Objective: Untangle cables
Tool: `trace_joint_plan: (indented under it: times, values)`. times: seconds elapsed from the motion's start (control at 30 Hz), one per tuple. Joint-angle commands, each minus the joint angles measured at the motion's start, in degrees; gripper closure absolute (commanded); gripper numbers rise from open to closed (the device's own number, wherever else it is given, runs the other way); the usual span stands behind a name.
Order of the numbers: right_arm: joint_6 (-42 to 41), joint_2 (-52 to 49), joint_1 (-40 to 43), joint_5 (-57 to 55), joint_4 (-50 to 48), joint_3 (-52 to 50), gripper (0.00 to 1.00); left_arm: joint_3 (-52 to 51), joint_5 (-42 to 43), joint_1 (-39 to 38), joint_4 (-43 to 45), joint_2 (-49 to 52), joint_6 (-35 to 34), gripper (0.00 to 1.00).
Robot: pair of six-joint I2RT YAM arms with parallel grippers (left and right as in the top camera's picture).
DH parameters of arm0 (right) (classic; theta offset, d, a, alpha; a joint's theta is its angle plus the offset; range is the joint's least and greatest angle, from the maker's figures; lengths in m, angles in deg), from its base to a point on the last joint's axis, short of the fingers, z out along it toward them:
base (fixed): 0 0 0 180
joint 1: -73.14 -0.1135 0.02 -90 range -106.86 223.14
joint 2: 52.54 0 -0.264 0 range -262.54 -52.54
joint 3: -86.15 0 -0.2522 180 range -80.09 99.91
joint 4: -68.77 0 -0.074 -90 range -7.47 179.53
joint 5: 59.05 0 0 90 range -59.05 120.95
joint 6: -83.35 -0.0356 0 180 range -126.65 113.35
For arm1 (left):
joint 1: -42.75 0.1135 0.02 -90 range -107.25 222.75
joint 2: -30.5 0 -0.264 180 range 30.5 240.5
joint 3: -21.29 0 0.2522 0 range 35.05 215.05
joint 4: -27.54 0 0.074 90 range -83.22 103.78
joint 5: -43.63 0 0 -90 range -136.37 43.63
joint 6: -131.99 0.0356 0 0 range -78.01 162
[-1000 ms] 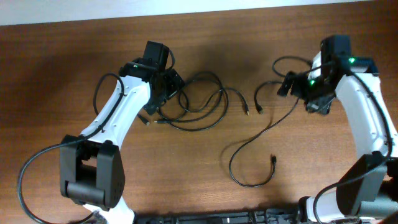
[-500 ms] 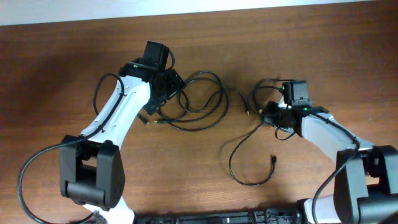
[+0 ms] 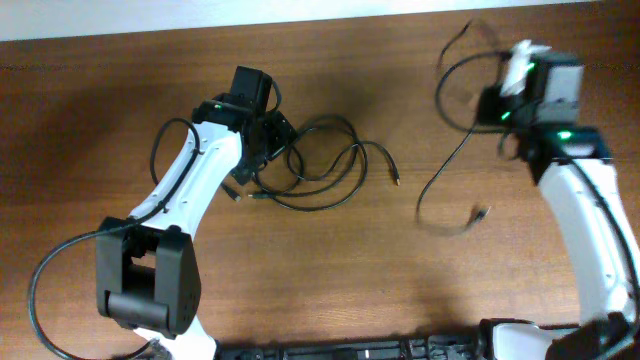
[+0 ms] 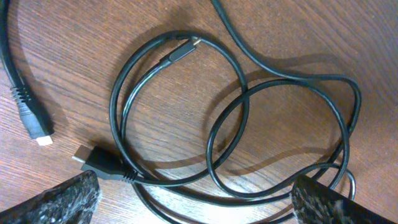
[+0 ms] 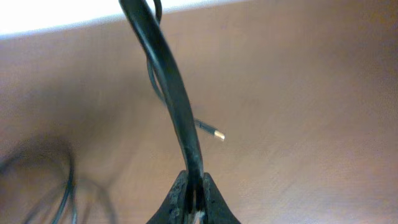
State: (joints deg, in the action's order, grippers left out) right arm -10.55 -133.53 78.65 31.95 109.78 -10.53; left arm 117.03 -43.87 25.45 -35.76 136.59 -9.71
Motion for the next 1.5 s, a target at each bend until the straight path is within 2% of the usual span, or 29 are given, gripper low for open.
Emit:
trace_joint_plan:
  times: [0.0, 0.1, 0.23, 0.33, 0.37, 0.5, 0.57, 0.6, 0.63, 0.67, 0.7, 0.73, 0.8, 0.93, 0.97, 1.07, 1.13, 1.17, 1.23, 1.3, 1.37, 1.43, 1.47]
  values:
    - [12.92, 1.51, 6.19, -4.52, -3.32, 8.87, 0.96, -0.44, -0.83, -0.13, 0.11, -0.20, -0.57, 0.01]
    - [23.54, 1.09, 13.35, -4.52, -17.38, 9.57, 0.96, -0.44, -0.83, -0.13, 0.11, -0.20, -0.57, 0.01]
    - [23.82, -7.78, 23.58, -4.02, -30.12, 9.57, 0.96, -0.44, -0.83, -0.13, 0.11, -0.20, -0.57, 0.01]
    - [23.39, -19.34, 26.16, -1.46, -39.10, 9.57, 0.96, -0.44, -0.83, -0.13, 0.11, -0.20, -0.57, 0.01]
    - [22.86, -27.98, 26.32, -1.46, -47.76, 9.60, 0.96, -0.44, -0.83, -0.13, 0.11, -0.20, -0.57, 0.01]
    - [22.93, -35.78, 26.47, -1.64, -57.00, 9.60, 0.96, -0.44, -0.83, -0.13, 0.11, -0.20, -0.57, 0.01]
    - [22.91, -41.03, 26.49, -1.66, -58.60, 9.64, 0.96, -0.44, -0.83, -0.13, 0.11, -0.20, -0.55, 0.01]
    - [22.18, -43.10, 26.49, -1.66, -57.35, 9.64, 0.93, -0.44, -0.83, -0.13, 0.11, -0.20, -0.57, 0.01]
    - [20.85, -44.28, 26.49, -1.68, -55.98, 9.64, 0.84, -0.44, -0.83, -0.13, 0.11, -0.20, -0.57, 0.01]
    - [18.53, -45.20, 26.49, -1.68, -54.05, 9.64, 0.65, -0.44, -0.83, -0.13, 0.11, -0.20, -0.57, 0.01]
    - [13.94, -45.51, 26.49, -1.68, -51.71, 9.64, 0.17, -0.44, -0.83, -0.13, 0.11, -0.20, -0.57, 0.01]
    - [8.31, -45.44, 26.49, -1.64, -50.82, 9.64, 0.01, -0.46, -0.85, -0.13, 0.11, -0.20, -0.57, 0.01]
    - [1.64, -43.32, 26.38, 0.15, -47.87, 9.64, 0.01, -0.44, -0.83, -0.13, 0.11, -0.20, -0.57, 0.01]
    - [1.38, -35.69, 26.32, 14.43, -37.13, 9.64, 0.01, -0.44, -0.83, -0.13, 0.11, -0.20, -0.57, 0.01]
    - [-2.19, -32.57, 26.05, 21.81, -30.42, 9.64, 0.01, -0.44, -0.83, -0.13, 0.11, -0.20, -0.57, 0.01]
    - [-12.68, -29.29, 22.77, 34.60, -16.35, 9.64, 0.01, -0.44, -0.83, -0.13, 0.11, -0.20, -0.57, 0.01]
    - [-13.09, -29.31, 17.53, 43.50, -6.91, 9.62, 0.01, -0.44, -0.79, -0.13, 0.13, -0.20, -0.57, 0.01]
    - [-12.59, -29.31, 14.03, 43.41, -2.03, 9.62, 0.01, -0.44, -0.81, -0.13, 0.15, -0.20, -0.57, 0.01]
    - [-7.19, -29.33, 7.04, 43.39, 3.74, 9.51, 0.01, -0.44, -0.83, -0.04, 0.39, -0.20, -0.55, 0.01]
    - [8.24, -29.33, -6.01, 43.36, 8.39, 9.51, 0.01, -0.28, -0.83, 3.56, -1.57, -1.64, -0.50, 0.01]
    - [15.45, -29.35, -12.00, 42.12, 9.97, 9.49, 0.01, -0.28, -0.85, 6.91, -4.24, -3.23, -0.50, 0.01]
    - [22.69, -29.35, -20.11, 34.03, 11.63, 9.49, 0.00, -0.28, -0.98, 12.63, -8.35, -6.62, 0.07, 0.01]
    - [26.32, -29.38, -25.00, 26.86, 11.76, 9.46, 0.00, -0.28, -1.03, 16.41, -9.70, -9.05, 2.62, 0.01]
